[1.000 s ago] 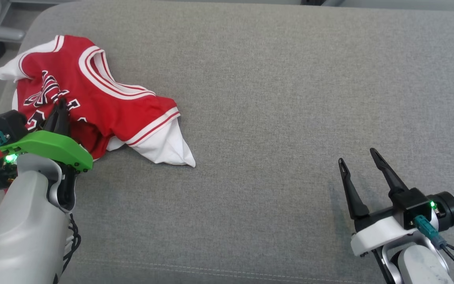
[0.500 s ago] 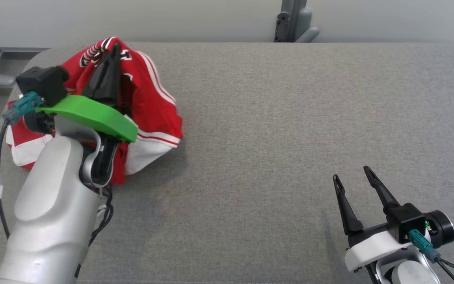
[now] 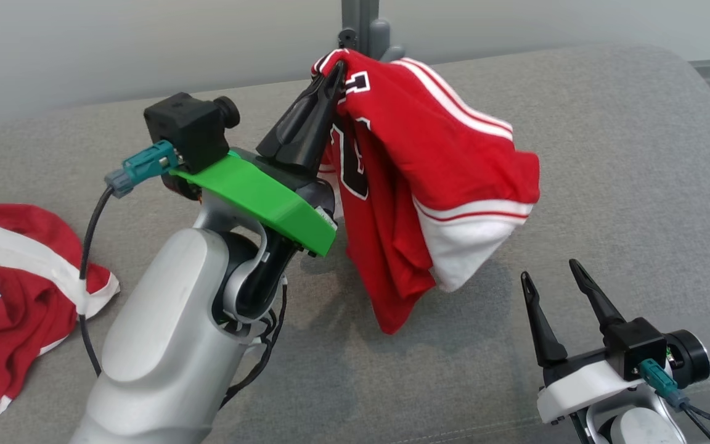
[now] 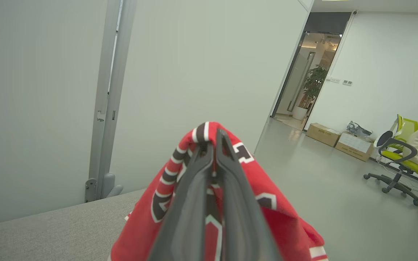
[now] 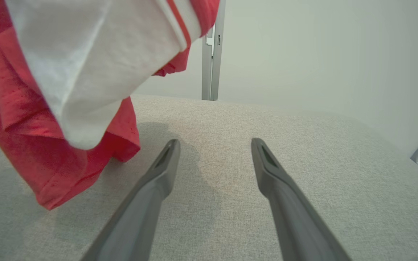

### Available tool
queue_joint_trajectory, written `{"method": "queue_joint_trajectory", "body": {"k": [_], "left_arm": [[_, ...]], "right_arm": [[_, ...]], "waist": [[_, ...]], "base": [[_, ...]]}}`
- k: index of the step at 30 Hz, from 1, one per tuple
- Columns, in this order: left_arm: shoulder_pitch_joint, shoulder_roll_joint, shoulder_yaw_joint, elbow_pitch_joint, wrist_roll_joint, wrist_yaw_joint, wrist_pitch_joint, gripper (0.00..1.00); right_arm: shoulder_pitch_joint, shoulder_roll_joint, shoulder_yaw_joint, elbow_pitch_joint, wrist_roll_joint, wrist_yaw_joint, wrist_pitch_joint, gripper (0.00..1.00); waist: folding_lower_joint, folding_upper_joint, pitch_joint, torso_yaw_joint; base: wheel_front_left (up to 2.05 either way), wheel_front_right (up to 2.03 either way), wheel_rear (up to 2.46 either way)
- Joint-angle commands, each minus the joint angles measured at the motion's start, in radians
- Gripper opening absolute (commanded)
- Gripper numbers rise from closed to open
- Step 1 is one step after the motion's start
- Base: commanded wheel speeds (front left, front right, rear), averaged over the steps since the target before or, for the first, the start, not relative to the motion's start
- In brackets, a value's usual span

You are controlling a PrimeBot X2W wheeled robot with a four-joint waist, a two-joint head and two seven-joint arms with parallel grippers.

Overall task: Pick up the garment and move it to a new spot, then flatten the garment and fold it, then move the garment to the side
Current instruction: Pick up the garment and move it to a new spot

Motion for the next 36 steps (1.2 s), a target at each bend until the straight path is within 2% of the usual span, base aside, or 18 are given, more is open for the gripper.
{"method": "queue_joint_trajectory", "body": {"k": [1,3,4,9,12,18,25,26,27,32,36], "left_arm": [[0.024,0.006,-0.002,0.015,-0.002,0.016,0.009,0.00],[0.031,0.010,-0.002,0.032,0.000,0.025,0.010,0.00],[0.032,0.030,0.000,0.055,0.026,0.035,0.001,0.00],[0.061,0.054,0.020,0.234,0.039,0.062,-0.032,0.00],[0.065,0.056,0.027,0.362,0.032,0.046,-0.056,0.00],[0.039,0.024,0.022,0.611,0.028,0.005,-0.132,0.00],[-0.002,-0.008,-0.022,0.779,0.045,-0.037,-0.203,0.00],[-0.010,-0.011,-0.028,0.793,0.049,-0.039,-0.211,0.18],[-0.016,-0.016,-0.034,0.805,0.049,-0.040,-0.216,1.00],[-0.029,-0.024,-0.063,0.823,0.062,-0.047,-0.236,1.00],[0.011,-0.013,-0.053,0.769,0.058,-0.048,-0.261,1.00]], "right_arm": [[-0.014,0.003,0.001,-0.001,0.005,0.000,-0.003,1.00],[-0.018,0.004,0.000,-0.003,0.006,0.000,-0.003,1.00],[-0.023,0.006,0.003,-0.003,0.006,0.000,-0.003,1.00],[-0.031,0.011,-0.010,-0.005,0.015,0.000,-0.003,1.00],[-0.027,0.015,-0.011,-0.001,0.015,0.000,-0.003,1.00],[-0.032,0.018,-0.002,0.002,0.018,0.000,-0.003,1.00],[-0.036,0.019,-0.010,0.004,0.013,0.000,-0.003,1.00],[-0.036,0.019,-0.012,0.005,0.012,0.000,-0.003,1.00],[-0.036,0.019,-0.013,0.006,0.011,0.000,-0.003,1.00],[-0.020,0.018,-0.024,0.001,0.003,0.000,-0.003,1.00],[-0.006,0.019,-0.046,-0.026,-0.008,0.000,-0.003,1.00]], "waist": [[0.0001,0.0105,0.021,-0.075],[0.0001,0.0105,0.028,-0.089],[0.0001,0.0105,0.033,-0.105],[0.0001,0.0105,0.057,-0.165],[0.0001,0.0105,0.066,-0.189],[0.0001,0.0105,0.078,-0.211],[0.0001,0.0105,0.077,-0.193],[0.0001,0.0105,0.075,-0.188],[0.0001,0.0105,0.072,-0.182],[0.0001,0.0105,0.041,-0.147],[0.0001,0.0105,0.010,-0.112]], "base": [[0.00,0.00,0.00],[0.00,0.00,0.00],[0.00,0.00,0.00],[0.00,0.00,0.00],[0.00,0.00,0.00],[0.00,0.00,0.00],[0.00,0.00,0.00],[0.00,0.00,0.00],[0.00,0.00,0.00],[0.00,0.00,0.00],[0.00,0.00,0.00]]}}
